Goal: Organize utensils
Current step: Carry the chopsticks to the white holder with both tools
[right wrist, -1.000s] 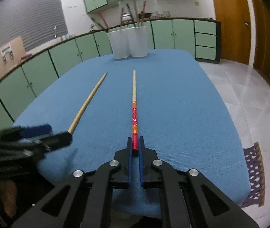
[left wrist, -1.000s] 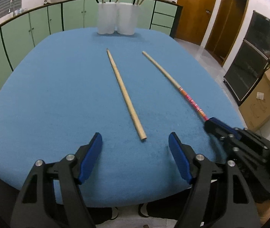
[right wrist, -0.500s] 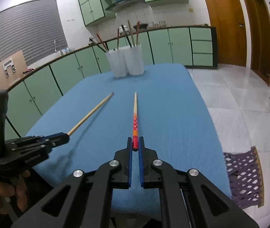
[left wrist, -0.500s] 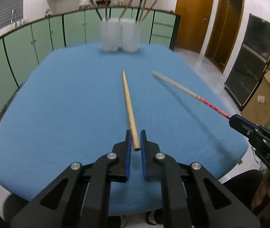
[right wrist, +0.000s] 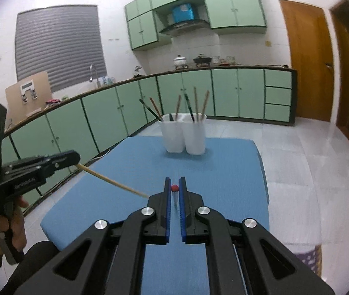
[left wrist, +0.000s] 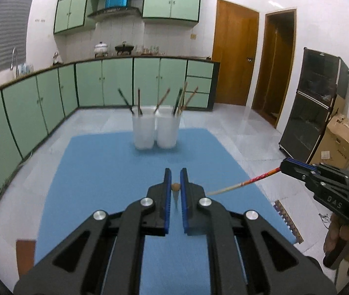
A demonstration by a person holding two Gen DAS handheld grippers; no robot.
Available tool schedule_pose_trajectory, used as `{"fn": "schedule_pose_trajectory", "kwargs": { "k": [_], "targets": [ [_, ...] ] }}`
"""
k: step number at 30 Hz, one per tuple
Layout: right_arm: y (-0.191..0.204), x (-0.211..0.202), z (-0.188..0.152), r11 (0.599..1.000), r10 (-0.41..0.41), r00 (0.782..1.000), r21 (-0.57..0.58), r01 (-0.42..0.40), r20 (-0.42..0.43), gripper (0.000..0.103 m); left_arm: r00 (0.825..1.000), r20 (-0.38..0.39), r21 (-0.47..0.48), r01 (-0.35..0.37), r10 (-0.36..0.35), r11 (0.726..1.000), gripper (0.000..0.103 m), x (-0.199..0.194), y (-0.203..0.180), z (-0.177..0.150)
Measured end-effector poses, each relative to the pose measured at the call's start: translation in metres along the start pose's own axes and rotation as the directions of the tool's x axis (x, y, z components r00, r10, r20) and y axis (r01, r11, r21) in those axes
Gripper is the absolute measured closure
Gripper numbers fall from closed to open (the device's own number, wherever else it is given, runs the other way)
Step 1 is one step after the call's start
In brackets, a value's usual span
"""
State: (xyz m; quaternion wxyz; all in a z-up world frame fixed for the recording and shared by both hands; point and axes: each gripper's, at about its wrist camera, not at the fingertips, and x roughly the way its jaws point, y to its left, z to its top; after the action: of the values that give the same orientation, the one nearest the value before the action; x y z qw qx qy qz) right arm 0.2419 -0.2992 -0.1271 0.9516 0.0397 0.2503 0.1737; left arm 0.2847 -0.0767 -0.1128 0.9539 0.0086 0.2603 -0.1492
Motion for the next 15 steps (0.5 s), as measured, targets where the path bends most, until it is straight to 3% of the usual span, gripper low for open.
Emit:
{"fn": "schedule_pose_trajectory", "kwargs": {
  "k": [15],
  "targets": [
    [0.007, 0.065, 0.094, 0.99, 0.056, 0.992, -0.124, -0.07, -0.113, 0.097, 0.993, -0.071, -0.033, 0.095, -0.098, 0.995, 0.097, 0.047, 0.04, 0.063]
  ]
}}
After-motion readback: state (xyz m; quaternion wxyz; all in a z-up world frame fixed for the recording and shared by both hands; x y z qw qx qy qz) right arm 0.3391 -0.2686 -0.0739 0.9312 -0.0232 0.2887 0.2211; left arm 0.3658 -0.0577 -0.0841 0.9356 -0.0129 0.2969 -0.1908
